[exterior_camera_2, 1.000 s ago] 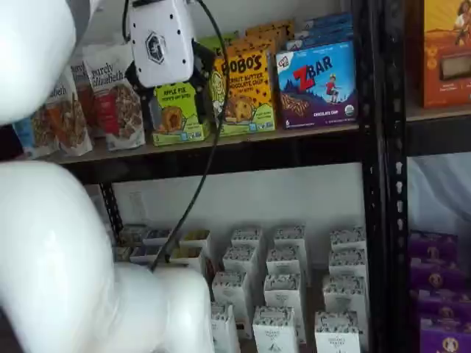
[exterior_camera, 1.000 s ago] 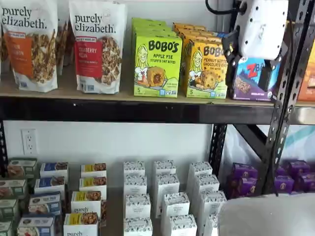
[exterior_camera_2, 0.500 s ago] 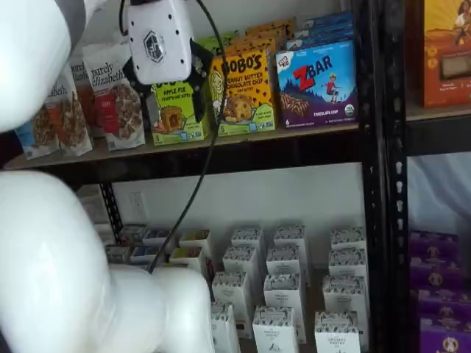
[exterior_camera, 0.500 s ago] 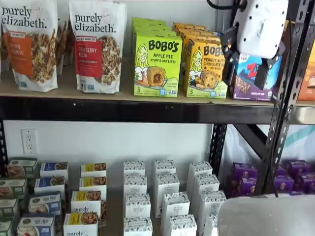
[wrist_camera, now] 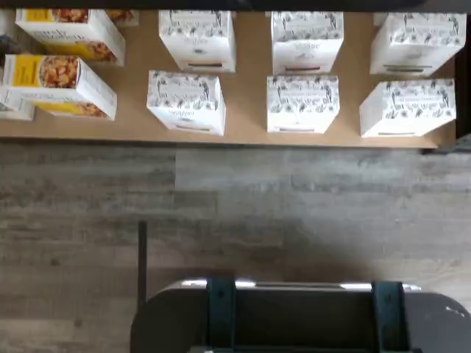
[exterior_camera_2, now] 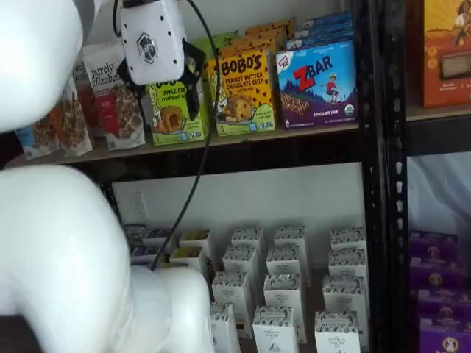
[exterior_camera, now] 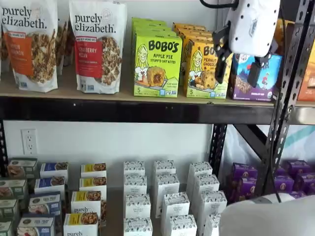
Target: Pick the green box on the top shelf, the fourth from the left
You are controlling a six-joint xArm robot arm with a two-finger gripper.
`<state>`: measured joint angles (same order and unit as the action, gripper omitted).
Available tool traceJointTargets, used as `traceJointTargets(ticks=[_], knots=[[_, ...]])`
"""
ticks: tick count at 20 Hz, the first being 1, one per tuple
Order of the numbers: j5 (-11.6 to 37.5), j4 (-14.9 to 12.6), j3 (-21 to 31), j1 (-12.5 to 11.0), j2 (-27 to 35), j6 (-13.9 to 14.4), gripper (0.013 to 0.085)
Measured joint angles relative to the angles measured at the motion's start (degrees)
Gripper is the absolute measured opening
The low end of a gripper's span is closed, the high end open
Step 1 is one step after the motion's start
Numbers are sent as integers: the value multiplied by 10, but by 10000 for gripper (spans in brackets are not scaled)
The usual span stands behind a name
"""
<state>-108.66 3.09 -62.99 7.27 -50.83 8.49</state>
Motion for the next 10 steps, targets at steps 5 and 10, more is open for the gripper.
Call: traceJointTargets(ticks=[5,10], knots=[[29,-9,6,32,0,28,850],[46,-22,3,60,8,52,850]])
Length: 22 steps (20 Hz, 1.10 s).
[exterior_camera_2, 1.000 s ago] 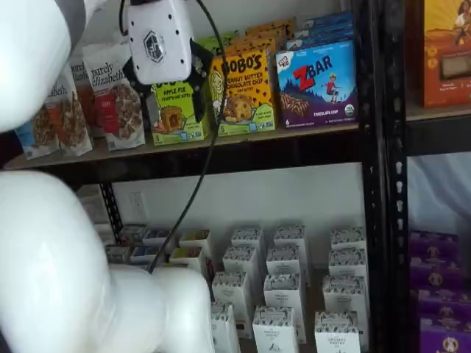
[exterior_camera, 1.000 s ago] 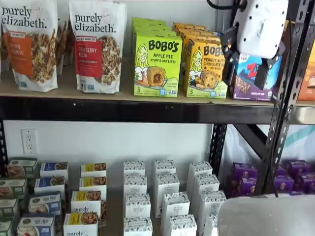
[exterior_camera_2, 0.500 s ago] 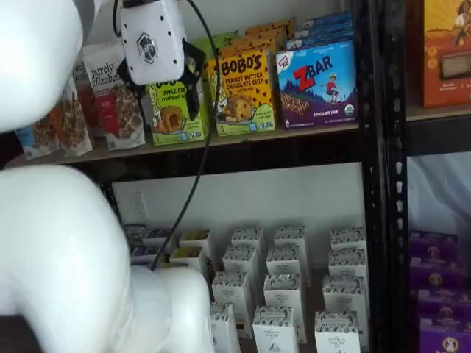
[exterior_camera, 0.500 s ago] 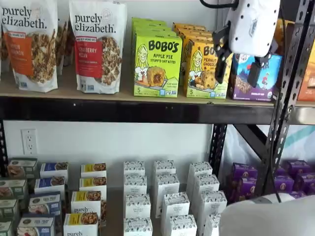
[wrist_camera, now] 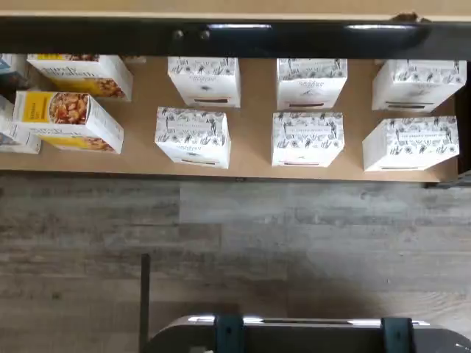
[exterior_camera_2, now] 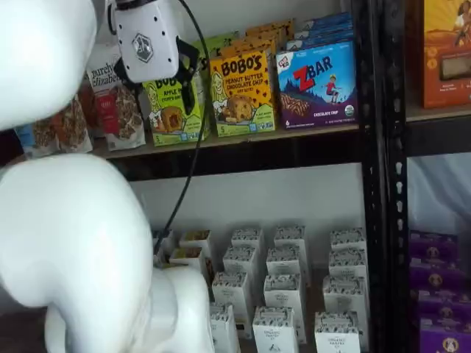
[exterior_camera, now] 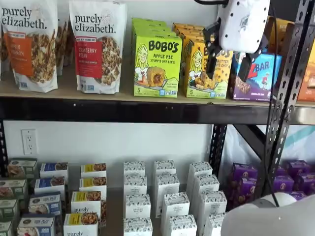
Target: Pick the green box on the top shelf, the fourth from the left
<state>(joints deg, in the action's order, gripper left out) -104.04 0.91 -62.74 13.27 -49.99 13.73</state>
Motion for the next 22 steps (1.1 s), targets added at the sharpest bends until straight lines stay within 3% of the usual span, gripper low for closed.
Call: traceJointTargets(ticks=[14,22], knots=[[49,-30,-12,51,29,44,850],[78,-63,-32,76,61,65,850]])
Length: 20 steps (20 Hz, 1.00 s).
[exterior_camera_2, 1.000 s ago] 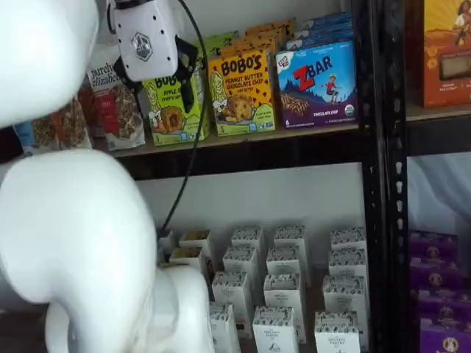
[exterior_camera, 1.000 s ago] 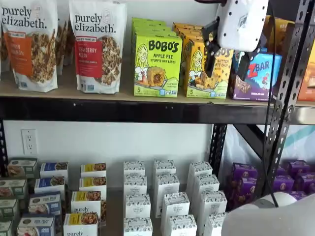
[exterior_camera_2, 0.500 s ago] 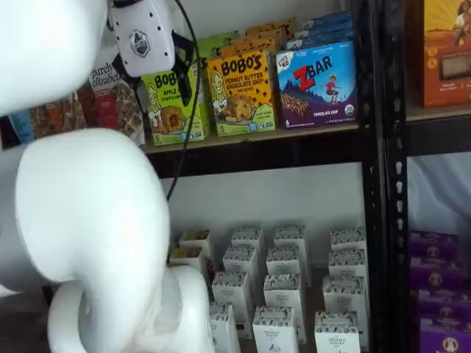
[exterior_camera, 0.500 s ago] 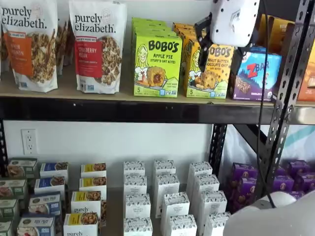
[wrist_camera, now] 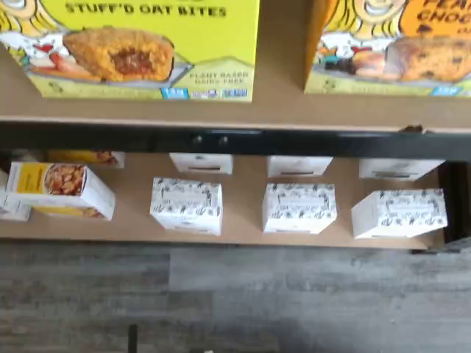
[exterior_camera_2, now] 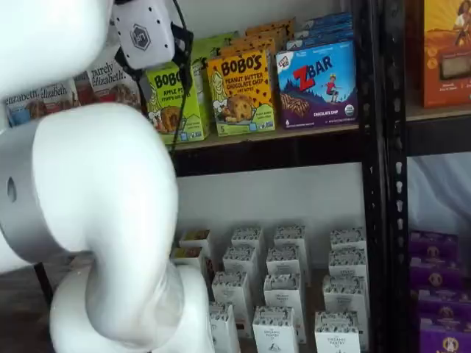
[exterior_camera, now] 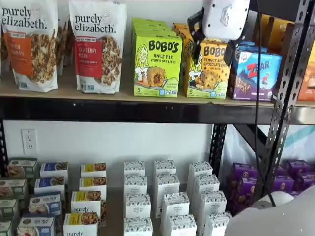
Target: Pick the green box on the top shelf, the fourth from the left
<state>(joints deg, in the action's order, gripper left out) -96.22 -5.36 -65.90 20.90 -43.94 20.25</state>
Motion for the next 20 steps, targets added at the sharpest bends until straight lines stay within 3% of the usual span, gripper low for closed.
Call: traceJointTargets(ticks=[20], knots=[[51,-43,-84,40,103,40,850]])
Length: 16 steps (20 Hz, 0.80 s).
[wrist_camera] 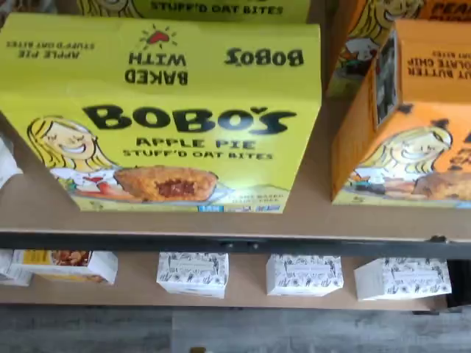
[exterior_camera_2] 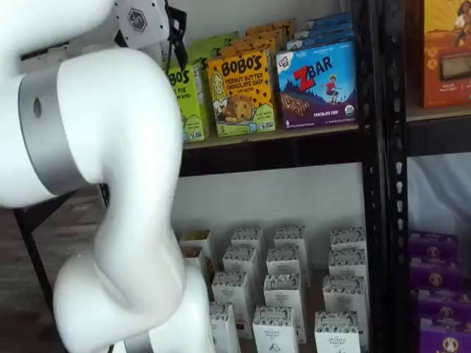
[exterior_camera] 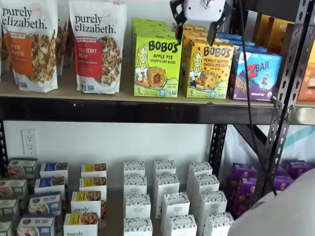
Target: Pick the green box on the top shelf, the fourth from the left
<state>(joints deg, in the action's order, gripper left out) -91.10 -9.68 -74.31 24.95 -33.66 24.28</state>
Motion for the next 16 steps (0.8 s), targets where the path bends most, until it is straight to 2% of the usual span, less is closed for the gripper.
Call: traceJointTargets(ticks=[5,16], knots=[[5,-10,-20,5,30,6,850],[54,-6,-47,-2,78,5,850]])
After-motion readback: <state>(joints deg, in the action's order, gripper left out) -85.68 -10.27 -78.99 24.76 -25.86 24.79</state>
